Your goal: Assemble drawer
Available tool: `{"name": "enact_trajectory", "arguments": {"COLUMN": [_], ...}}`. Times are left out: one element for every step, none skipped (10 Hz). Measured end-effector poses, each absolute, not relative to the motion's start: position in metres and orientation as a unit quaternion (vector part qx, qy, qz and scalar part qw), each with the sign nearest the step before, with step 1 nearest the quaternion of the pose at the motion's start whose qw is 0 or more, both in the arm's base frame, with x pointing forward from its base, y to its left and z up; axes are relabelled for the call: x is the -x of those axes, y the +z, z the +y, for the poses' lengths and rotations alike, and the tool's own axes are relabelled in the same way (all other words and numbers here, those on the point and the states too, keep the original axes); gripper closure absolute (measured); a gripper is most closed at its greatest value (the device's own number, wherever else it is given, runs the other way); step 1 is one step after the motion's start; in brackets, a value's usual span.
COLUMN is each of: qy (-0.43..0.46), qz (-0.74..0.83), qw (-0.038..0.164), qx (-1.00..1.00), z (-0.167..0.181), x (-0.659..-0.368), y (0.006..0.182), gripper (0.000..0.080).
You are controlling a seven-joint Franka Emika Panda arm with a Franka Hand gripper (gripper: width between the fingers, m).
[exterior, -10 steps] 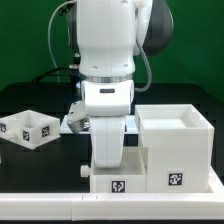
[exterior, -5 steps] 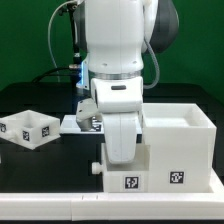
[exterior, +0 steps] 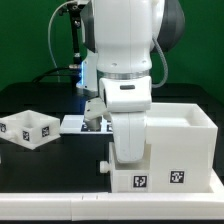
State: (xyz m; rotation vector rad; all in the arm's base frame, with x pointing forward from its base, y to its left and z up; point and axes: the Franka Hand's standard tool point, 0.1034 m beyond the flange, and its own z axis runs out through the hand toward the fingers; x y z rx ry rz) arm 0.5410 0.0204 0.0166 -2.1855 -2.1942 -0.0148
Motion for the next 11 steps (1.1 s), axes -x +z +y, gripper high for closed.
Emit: {"name": "enact_trajectory", "arguments": {"qy": [-0.005,-0.005,-0.002,-0.001,-0.003,-0.022,-0.021,-0.037,-0.049,-0.048,-0.053], "qz": [-0.708,-0.707,-0.701,-0.701,-0.711,-0.712,-0.703,-0.712,-0.705,-0.699,-0.698], "qw": [0.022,0.023,0.022,0.021,0.023,0.033,0.043,0.057,0.073,0.085,0.097], "qx": [0.706,0.707,0.713,0.713,0.703,0.701,0.710,0.699,0.704,0.709,0.708], "z": [0.020,0.015,0.008,0.008,0.004,-0.010,-0.021,-0.034,-0.048,-0.055,-0.061], "x": [-0.541,-0.542,-0.546,-0.552,-0.560,-0.568,-0.573,-0.577,-0.577,-0.576,-0.575], "y": [0.016,0.017,0.024,0.031,0.036,0.042,0.046,0.043,0.037,0.033,0.032], "gripper": [0.0761,0.0696,0.0495,0.0495,0.0330,0.0330,0.0178,0.0178,0.0154,0.0154,0.0151]}}
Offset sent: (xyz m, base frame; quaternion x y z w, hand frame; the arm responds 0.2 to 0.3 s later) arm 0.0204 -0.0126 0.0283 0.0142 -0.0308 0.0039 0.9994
